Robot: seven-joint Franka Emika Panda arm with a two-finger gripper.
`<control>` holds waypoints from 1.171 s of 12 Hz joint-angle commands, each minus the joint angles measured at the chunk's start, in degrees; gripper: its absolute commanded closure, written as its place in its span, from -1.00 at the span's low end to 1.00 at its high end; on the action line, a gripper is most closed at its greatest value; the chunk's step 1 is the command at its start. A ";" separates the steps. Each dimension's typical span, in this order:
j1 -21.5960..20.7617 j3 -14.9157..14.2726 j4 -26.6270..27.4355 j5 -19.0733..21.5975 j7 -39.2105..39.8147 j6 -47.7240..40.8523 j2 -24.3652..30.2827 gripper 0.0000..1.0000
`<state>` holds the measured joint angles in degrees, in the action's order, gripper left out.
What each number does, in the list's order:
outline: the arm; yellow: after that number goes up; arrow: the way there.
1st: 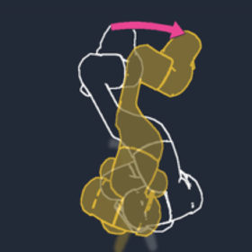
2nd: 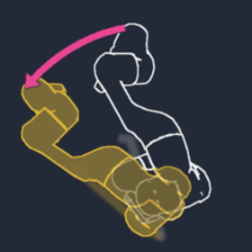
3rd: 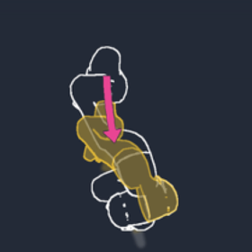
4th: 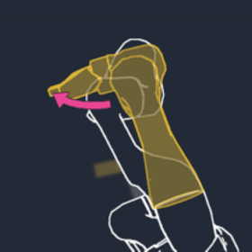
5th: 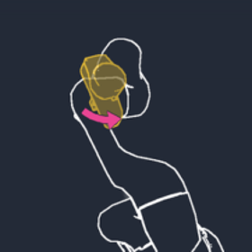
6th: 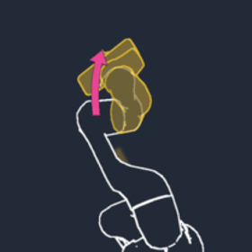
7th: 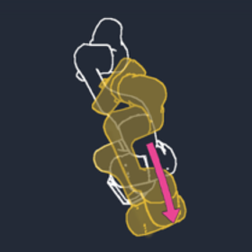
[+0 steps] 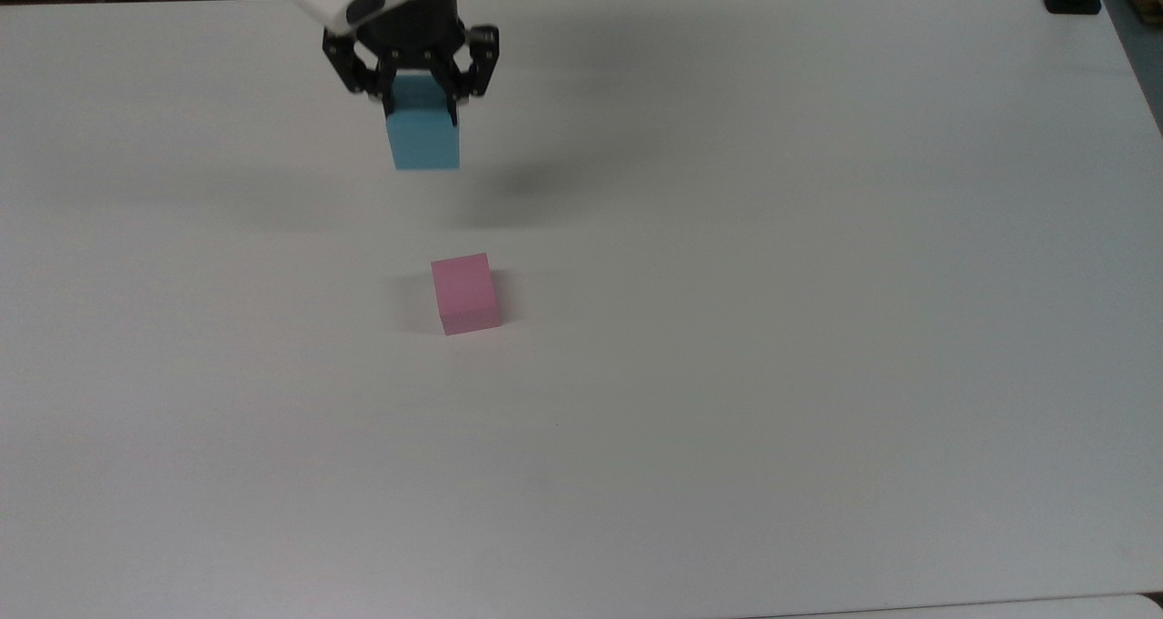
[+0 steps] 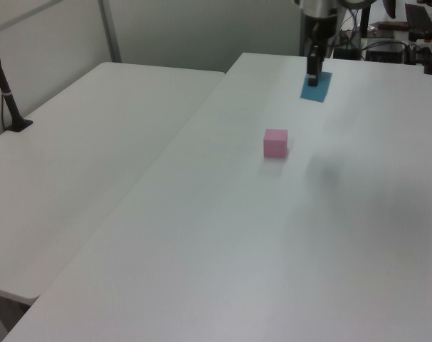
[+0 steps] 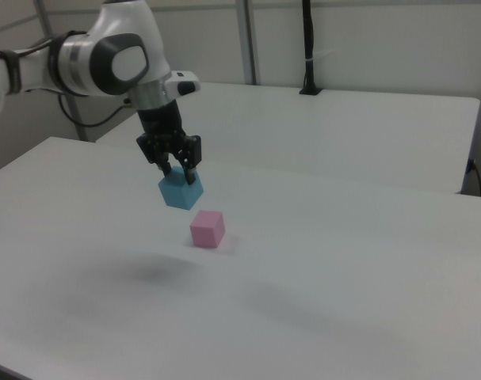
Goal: Put blue cube on pink cube
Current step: 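Lower the blue cube onto the top of the pink cube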
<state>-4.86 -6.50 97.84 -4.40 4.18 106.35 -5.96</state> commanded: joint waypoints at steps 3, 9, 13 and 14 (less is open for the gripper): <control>0.12 -0.09 -10.65 2.82 1.27 -1.06 -11.78 0.34; -0.59 0.61 -14.61 2.90 -2.41 5.08 -19.70 0.37; -1.38 0.61 -14.17 2.38 -2.78 6.32 -20.41 0.32; -1.38 0.61 -14.08 2.20 -2.78 6.24 -20.41 0.32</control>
<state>-5.86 -5.78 84.44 -2.40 2.44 112.00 -25.96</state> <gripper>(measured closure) 0.463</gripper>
